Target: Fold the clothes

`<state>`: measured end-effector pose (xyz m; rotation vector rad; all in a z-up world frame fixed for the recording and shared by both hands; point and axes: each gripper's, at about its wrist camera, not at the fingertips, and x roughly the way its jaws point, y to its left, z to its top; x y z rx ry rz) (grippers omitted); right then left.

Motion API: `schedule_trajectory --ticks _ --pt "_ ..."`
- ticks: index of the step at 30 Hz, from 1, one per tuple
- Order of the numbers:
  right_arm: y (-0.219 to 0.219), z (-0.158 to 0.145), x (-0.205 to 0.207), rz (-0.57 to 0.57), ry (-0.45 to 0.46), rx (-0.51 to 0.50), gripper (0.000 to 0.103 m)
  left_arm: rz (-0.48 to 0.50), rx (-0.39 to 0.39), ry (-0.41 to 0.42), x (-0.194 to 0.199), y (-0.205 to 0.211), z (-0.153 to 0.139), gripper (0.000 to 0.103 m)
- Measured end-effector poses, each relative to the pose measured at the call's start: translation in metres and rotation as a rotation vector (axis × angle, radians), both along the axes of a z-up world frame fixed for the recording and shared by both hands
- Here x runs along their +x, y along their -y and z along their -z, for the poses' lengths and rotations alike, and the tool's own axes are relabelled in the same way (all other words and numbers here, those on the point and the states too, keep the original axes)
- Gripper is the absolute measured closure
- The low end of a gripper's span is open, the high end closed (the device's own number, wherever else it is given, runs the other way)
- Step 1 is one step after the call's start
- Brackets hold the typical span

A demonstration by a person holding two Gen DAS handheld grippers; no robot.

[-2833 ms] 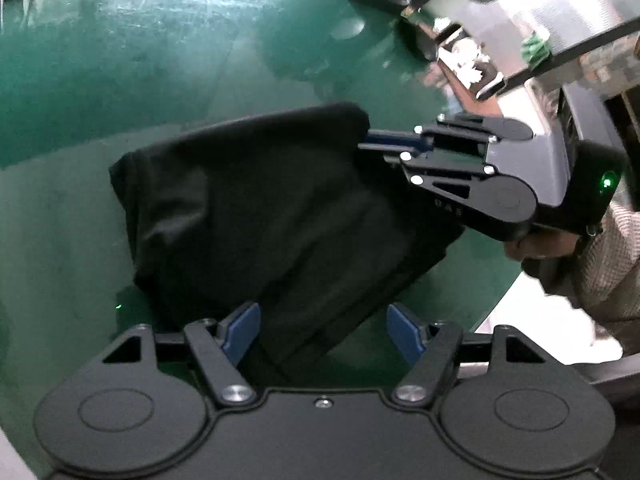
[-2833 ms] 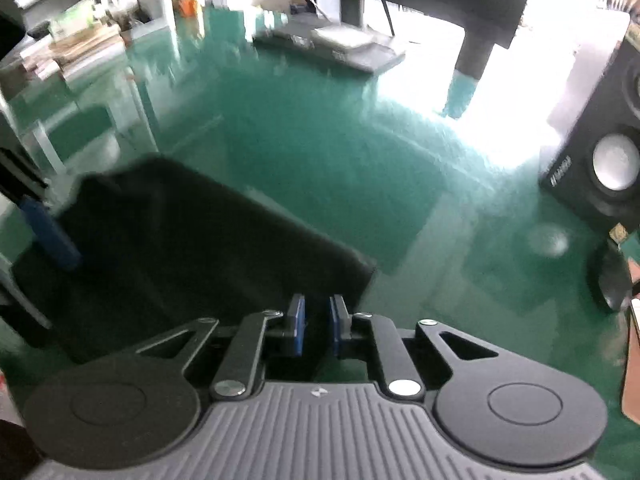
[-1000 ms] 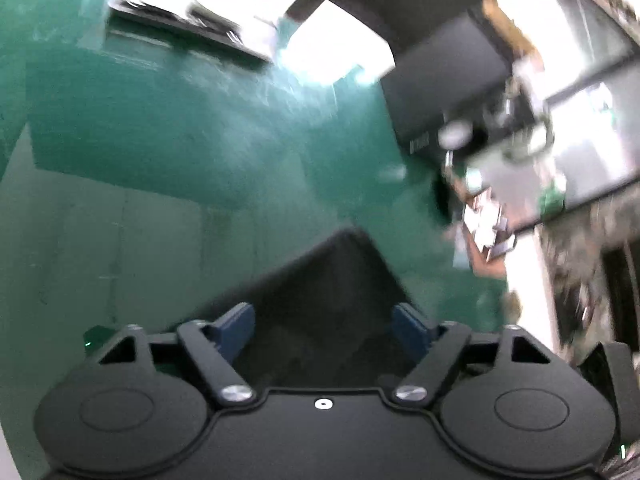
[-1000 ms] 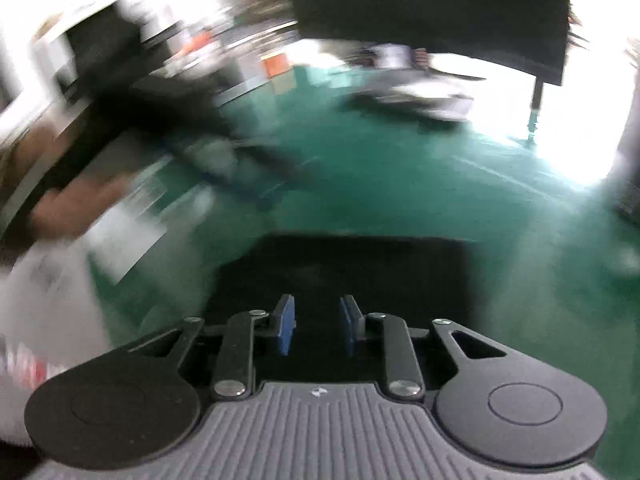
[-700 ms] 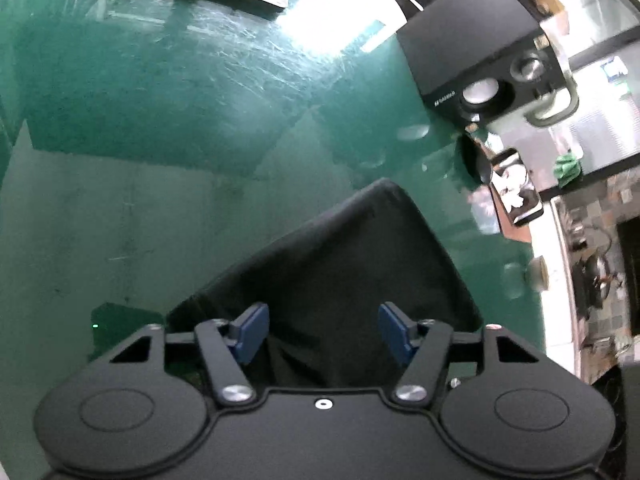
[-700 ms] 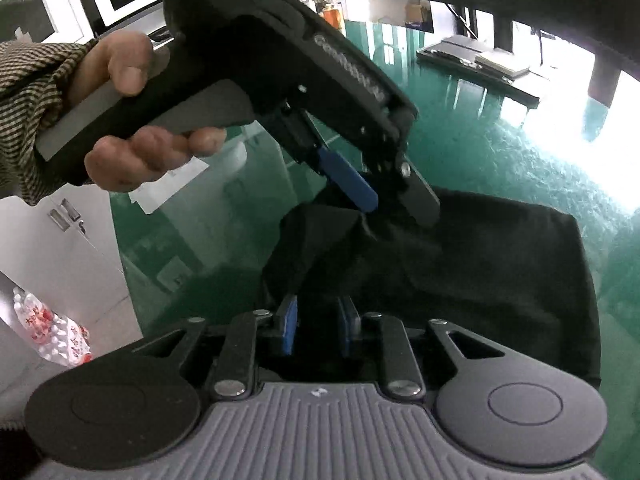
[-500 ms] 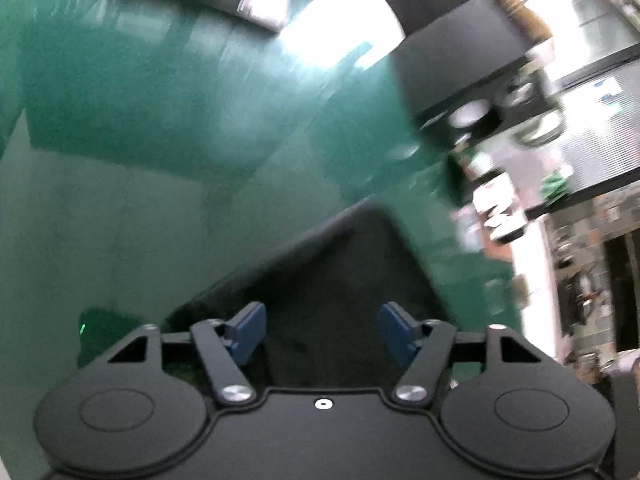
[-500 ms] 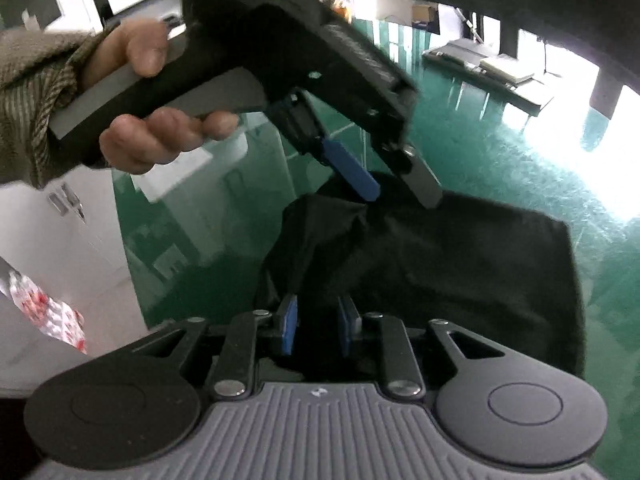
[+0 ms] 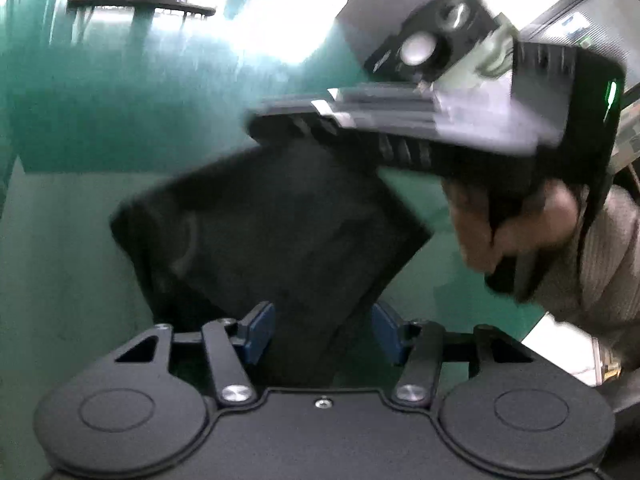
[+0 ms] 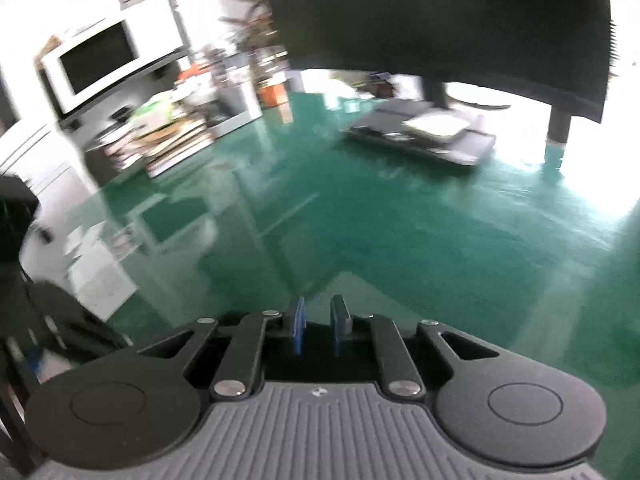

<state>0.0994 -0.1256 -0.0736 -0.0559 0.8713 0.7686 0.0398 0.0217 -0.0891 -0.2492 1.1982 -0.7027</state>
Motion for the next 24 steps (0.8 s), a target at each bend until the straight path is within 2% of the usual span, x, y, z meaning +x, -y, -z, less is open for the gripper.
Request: schedule_trajectory --ticks 3,4,7,9,13,14,15,16,17,18,20,21,23,24 --pt "-0.013 0.014 0.000 -0.041 -0.029 -0.080 0.089 -0.020 -0.013 -0.007 0.001 -0.004 0.001 0.049" --pt "-0.018 0.027 -0.001 -0.053 -0.042 -0.148 0.090 -0.020 -0.013 -0.005 0.000 -0.005 0.000 0.049" --pt "-0.010 0.018 -0.005 -0.039 -0.069 -0.090 0.089 -0.028 -0.018 0.004 -0.004 -0.013 -0.007 0.045" --pt "0.006 0.000 -0.005 0.022 -0.072 0.016 0.089 -0.027 -0.036 0.028 -0.008 -0.016 -0.015 0.041" --pt "0.022 0.007 0.006 0.121 -0.081 0.010 0.089 -0.004 0.009 -0.005 -0.009 -0.013 -0.003 0.041" --pt "0.027 0.016 0.011 0.157 -0.105 -0.007 0.098 -0.002 0.012 -0.002 -0.010 -0.013 -0.003 0.041" --pt "0.031 0.022 0.013 0.179 -0.113 -0.007 0.099 -0.004 0.013 0.000 -0.010 -0.013 -0.003 0.041" --pt "0.040 0.020 0.013 0.215 -0.124 0.023 0.098 -0.009 0.013 -0.005 -0.009 -0.013 -0.003 0.041" --pt "0.048 0.019 0.013 0.249 -0.132 0.052 0.093 -0.013 0.012 -0.009 -0.009 -0.013 -0.004 0.041" --pt "0.051 0.014 0.011 0.273 -0.116 0.059 0.090 -0.020 0.012 -0.015 -0.008 -0.014 -0.008 0.041" --pt "0.054 0.001 0.002 0.303 -0.054 0.037 0.090 -0.041 0.002 0.019 -0.008 -0.018 -0.020 0.041" --pt "0.053 -0.005 -0.005 0.293 -0.010 0.010 0.090 -0.091 -0.017 0.051 -0.004 -0.024 -0.029 0.040" --pt "0.050 -0.010 -0.018 0.276 0.062 -0.058 0.090 -0.196 -0.058 0.112 0.002 -0.036 -0.045 0.030" --pt "0.048 -0.008 -0.022 0.280 0.079 -0.087 0.090 -0.342 -0.116 0.092 0.011 -0.051 -0.043 0.029"
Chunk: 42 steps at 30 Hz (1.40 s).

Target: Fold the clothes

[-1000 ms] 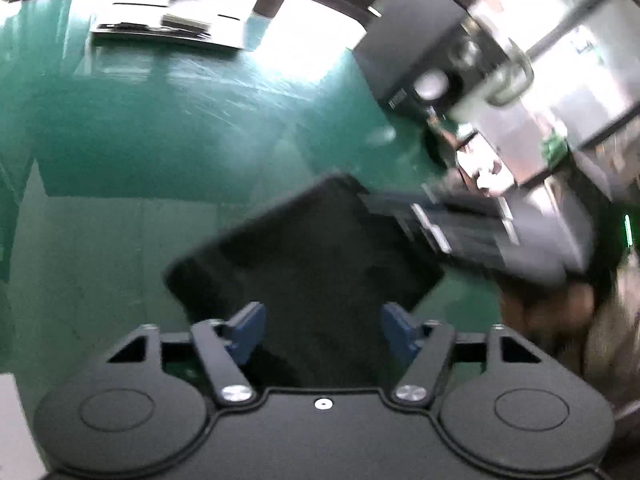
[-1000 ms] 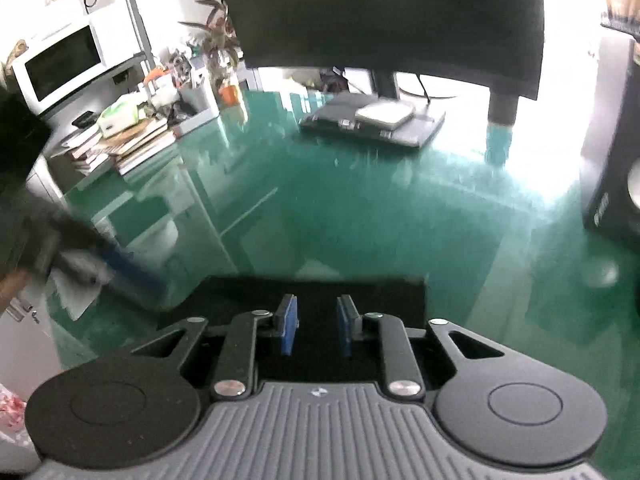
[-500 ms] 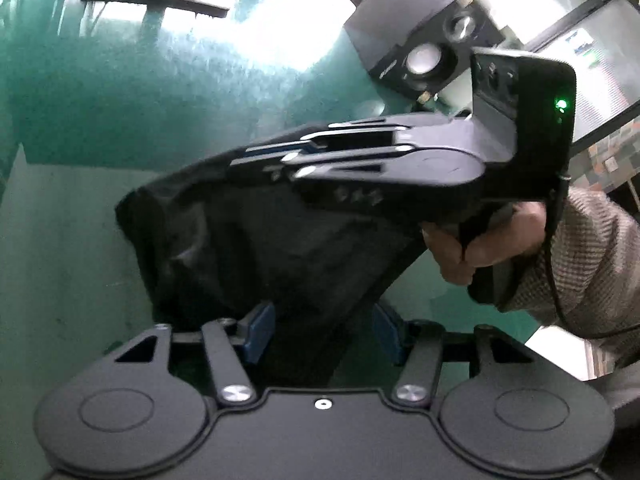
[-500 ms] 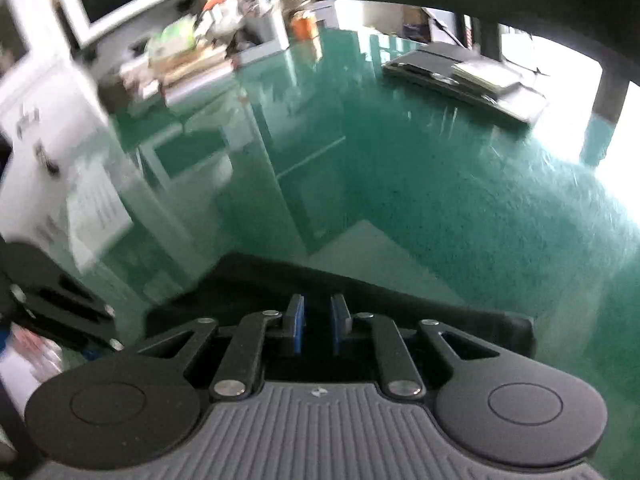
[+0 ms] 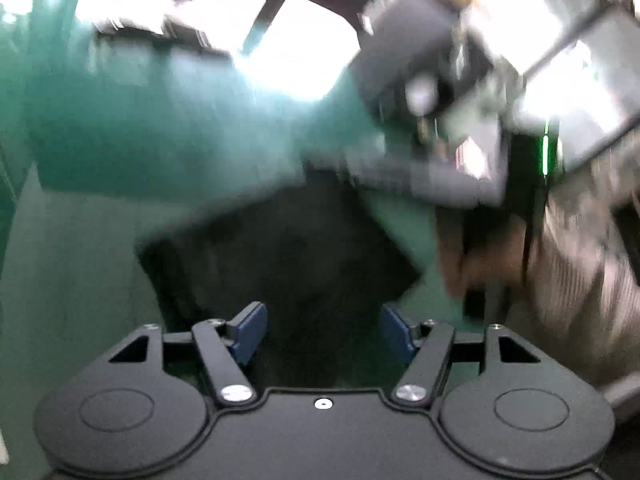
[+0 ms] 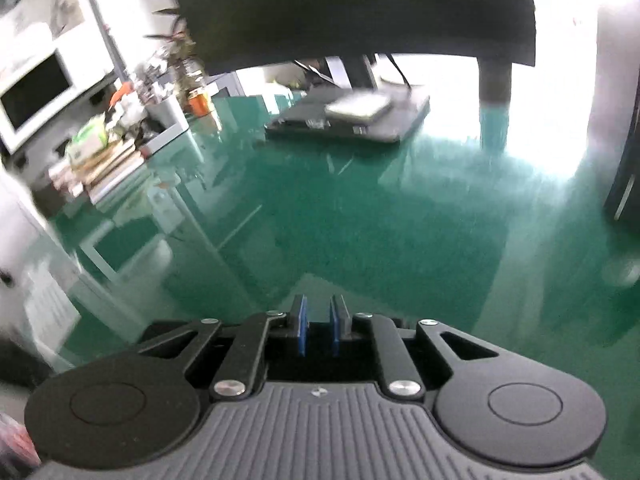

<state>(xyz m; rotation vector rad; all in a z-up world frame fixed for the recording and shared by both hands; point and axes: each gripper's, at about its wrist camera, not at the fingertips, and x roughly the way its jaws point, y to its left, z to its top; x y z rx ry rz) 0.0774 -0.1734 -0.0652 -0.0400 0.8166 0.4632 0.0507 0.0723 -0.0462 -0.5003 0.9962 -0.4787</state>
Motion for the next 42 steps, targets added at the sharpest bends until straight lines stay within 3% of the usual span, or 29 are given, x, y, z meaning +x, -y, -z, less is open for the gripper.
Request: schedule_trajectory --ticks 2,3,5,7,9,15,23,35,42 --pt "-0.004 0.003 -0.007 0.011 0.025 -0.061 0.090 -0.110 -0.054 -0.051 0.014 -0.004 0.013 0.031" --pt "-0.006 0.006 -0.008 0.024 0.023 -0.072 0.091 -0.127 -0.032 -0.050 0.018 0.001 0.016 0.036" --pt "-0.007 0.010 -0.009 0.032 0.030 -0.081 0.092 -0.130 0.078 -0.036 0.022 0.017 0.020 0.047" --pt "-0.008 0.016 -0.009 0.038 0.015 -0.094 0.092 -0.129 0.157 -0.032 0.025 0.029 0.024 0.048" --pt "-0.008 0.027 -0.006 0.036 -0.003 -0.108 0.093 -0.168 0.253 -0.080 0.026 0.036 0.034 0.049" --pt "-0.013 0.030 0.003 0.015 -0.021 -0.144 0.092 -0.128 0.384 -0.077 0.031 0.059 0.034 0.049" --pt "-0.009 0.030 0.014 0.055 -0.018 -0.186 0.095 -0.096 0.428 -0.065 0.034 0.074 0.040 0.049" --pt "0.000 0.025 0.013 0.101 -0.011 -0.163 0.093 -0.064 0.466 -0.054 0.031 0.079 0.037 0.048" --pt "-0.010 0.015 -0.014 0.021 -0.018 -0.148 0.091 -0.053 0.466 -0.052 0.031 0.080 0.037 0.048"
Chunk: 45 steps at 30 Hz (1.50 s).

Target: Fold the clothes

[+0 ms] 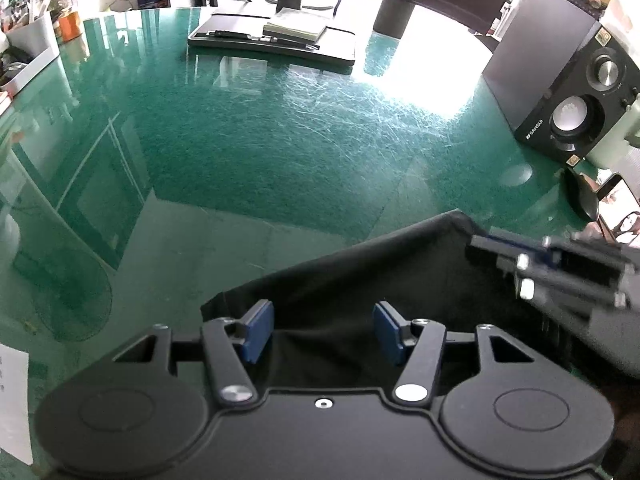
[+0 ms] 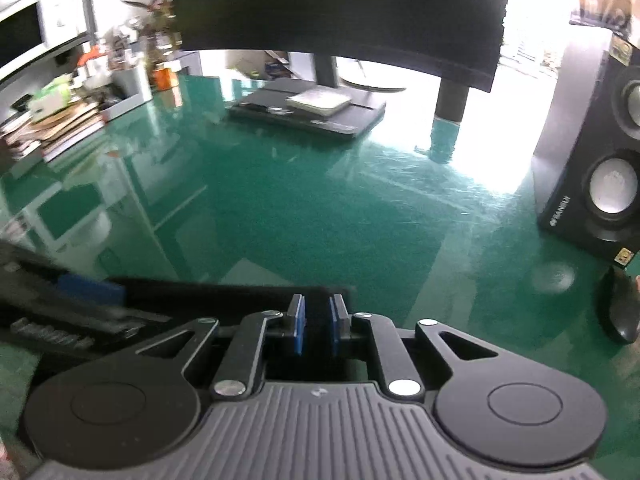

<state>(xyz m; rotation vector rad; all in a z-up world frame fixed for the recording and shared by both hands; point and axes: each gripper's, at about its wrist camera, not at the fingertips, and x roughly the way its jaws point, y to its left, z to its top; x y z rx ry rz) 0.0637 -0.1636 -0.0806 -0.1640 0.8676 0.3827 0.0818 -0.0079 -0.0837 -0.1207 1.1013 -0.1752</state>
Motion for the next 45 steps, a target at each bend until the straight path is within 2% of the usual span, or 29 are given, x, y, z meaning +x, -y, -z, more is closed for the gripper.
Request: schedule_trajectory --ticks 3,5,6,10,14,18,26,45 --pt "0.003 0.014 -0.005 -0.003 -0.021 -0.057 0.091 0.008 -0.003 0.004 -0.001 -0.001 0.000 0.048" --pt "0.021 0.013 -0.005 0.070 -0.020 -0.022 0.091 0.017 0.001 0.009 -0.002 0.000 0.000 0.048" --pt "0.024 0.011 -0.005 0.087 -0.020 -0.015 0.087 0.021 0.006 0.011 -0.002 0.001 0.001 0.047" --pt "0.035 0.002 -0.007 0.154 -0.018 0.013 0.086 0.038 0.012 0.012 -0.002 0.002 0.000 0.045" --pt "0.026 -0.006 -0.030 0.135 -0.010 0.044 0.086 0.050 0.011 0.012 -0.003 0.001 0.000 0.045" --pt "0.017 -0.001 -0.038 0.127 -0.032 0.045 0.086 0.070 0.029 0.006 -0.004 0.004 0.000 0.044" --pt "0.007 0.010 -0.036 0.120 -0.052 0.019 0.084 0.086 0.031 -0.007 -0.003 0.006 0.000 0.040" --pt "0.014 0.011 -0.040 0.107 -0.054 0.043 0.083 0.113 0.036 -0.006 -0.004 0.012 0.002 0.030"
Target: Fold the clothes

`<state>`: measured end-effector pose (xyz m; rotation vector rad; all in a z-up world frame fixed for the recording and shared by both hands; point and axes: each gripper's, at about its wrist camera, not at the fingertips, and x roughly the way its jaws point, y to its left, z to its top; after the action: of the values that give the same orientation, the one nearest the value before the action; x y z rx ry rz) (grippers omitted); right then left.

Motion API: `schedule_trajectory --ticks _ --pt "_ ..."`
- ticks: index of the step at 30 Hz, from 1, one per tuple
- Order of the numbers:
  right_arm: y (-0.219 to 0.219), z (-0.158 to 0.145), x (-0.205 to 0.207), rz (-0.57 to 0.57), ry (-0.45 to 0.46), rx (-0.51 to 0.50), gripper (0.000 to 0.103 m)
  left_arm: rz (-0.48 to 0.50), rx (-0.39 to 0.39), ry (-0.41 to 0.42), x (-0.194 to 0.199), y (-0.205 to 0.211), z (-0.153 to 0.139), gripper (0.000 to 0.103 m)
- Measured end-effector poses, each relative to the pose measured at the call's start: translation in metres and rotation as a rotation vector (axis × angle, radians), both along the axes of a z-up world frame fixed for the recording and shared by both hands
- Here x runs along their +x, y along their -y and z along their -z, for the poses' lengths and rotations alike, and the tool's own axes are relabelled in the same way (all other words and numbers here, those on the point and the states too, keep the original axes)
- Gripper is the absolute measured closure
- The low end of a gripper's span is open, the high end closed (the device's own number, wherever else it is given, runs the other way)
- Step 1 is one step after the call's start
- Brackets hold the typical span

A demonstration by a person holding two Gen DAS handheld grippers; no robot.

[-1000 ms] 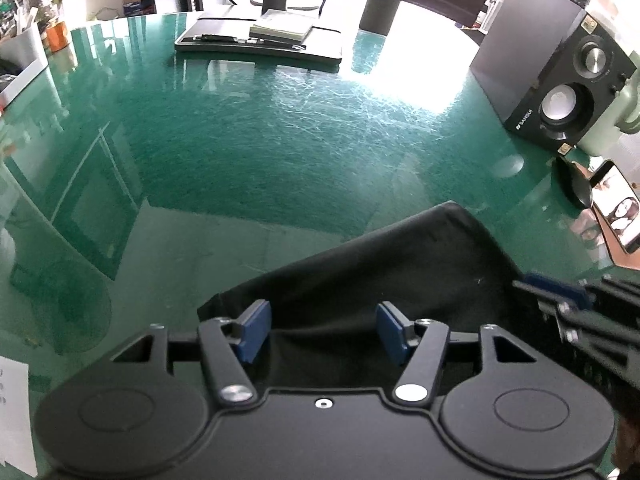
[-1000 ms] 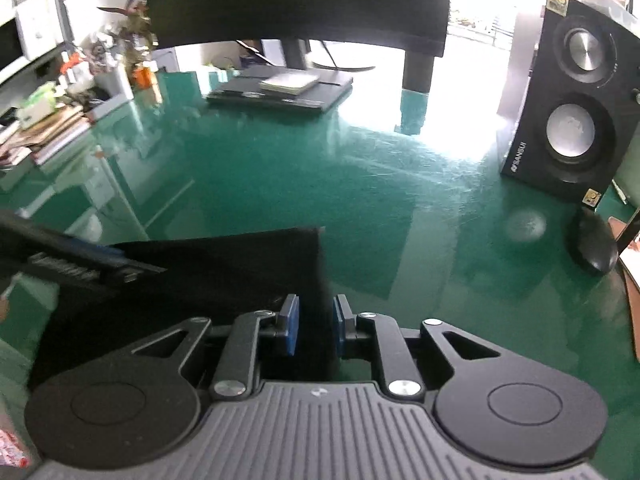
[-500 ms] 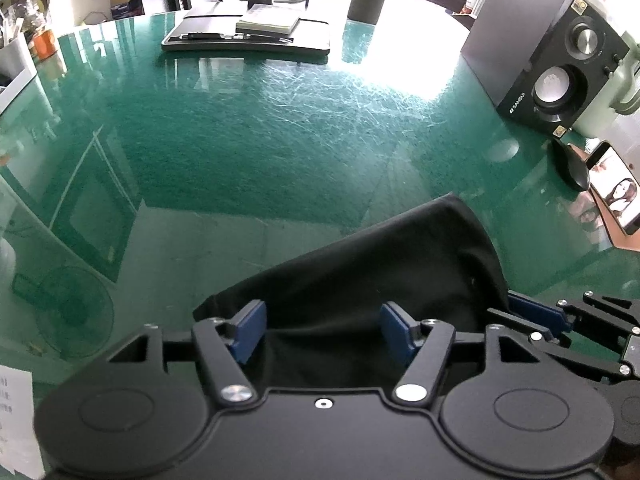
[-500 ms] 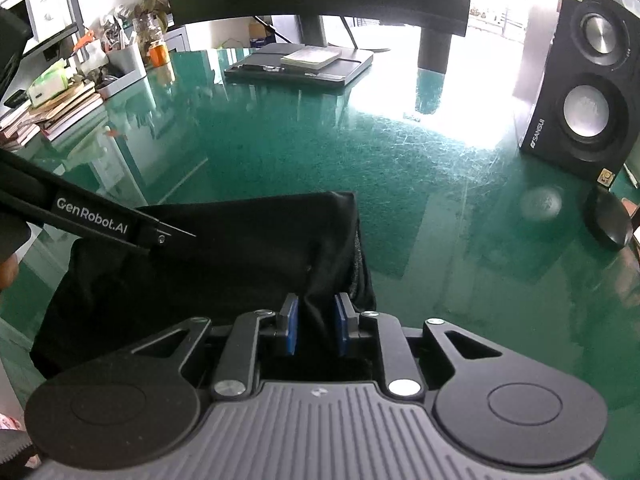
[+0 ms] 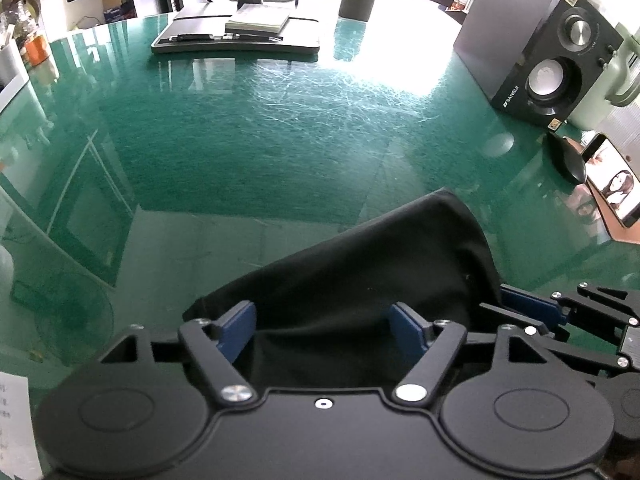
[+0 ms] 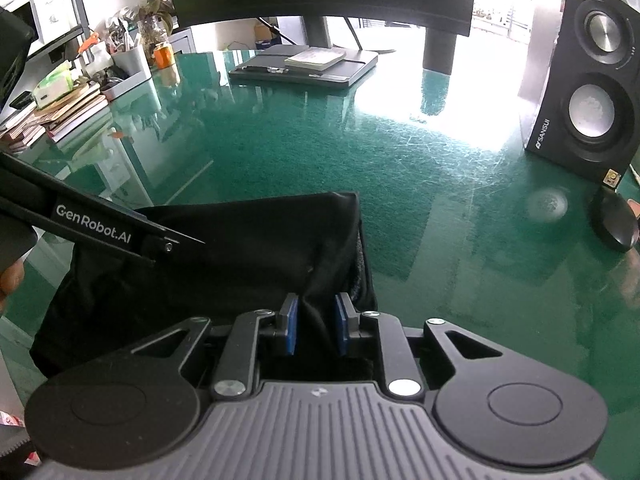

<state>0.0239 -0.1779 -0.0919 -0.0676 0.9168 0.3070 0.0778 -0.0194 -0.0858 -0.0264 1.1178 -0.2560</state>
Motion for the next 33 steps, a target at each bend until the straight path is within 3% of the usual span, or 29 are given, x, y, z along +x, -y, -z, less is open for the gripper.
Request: schedule_trajectory --ticks 23,25,27,30,33 --pt "-0.0016 0.0002 0.0020 -0.007 0.009 -0.003 0.082 0.005 -0.006 0.003 -0.0013 -0.0003 0.0007 0.027" --pt "-0.0032 -0.0016 -0.0002 -0.038 0.044 -0.016 0.078 0.003 -0.007 0.007 -0.0019 -0.0001 0.0009 0.027" --pt "-0.0043 -0.0011 -0.0026 -0.084 0.106 -0.031 0.067 0.000 -0.007 0.010 -0.0025 0.0001 0.0011 0.027" --pt "-0.0040 0.0026 -0.0023 -0.152 0.191 -0.046 0.064 -0.004 -0.008 0.012 -0.0027 0.0004 0.0012 0.027" --pt "-0.0012 0.0075 0.0045 -0.202 0.220 -0.041 0.062 -0.013 -0.009 0.011 -0.0022 0.0001 0.0008 0.027"
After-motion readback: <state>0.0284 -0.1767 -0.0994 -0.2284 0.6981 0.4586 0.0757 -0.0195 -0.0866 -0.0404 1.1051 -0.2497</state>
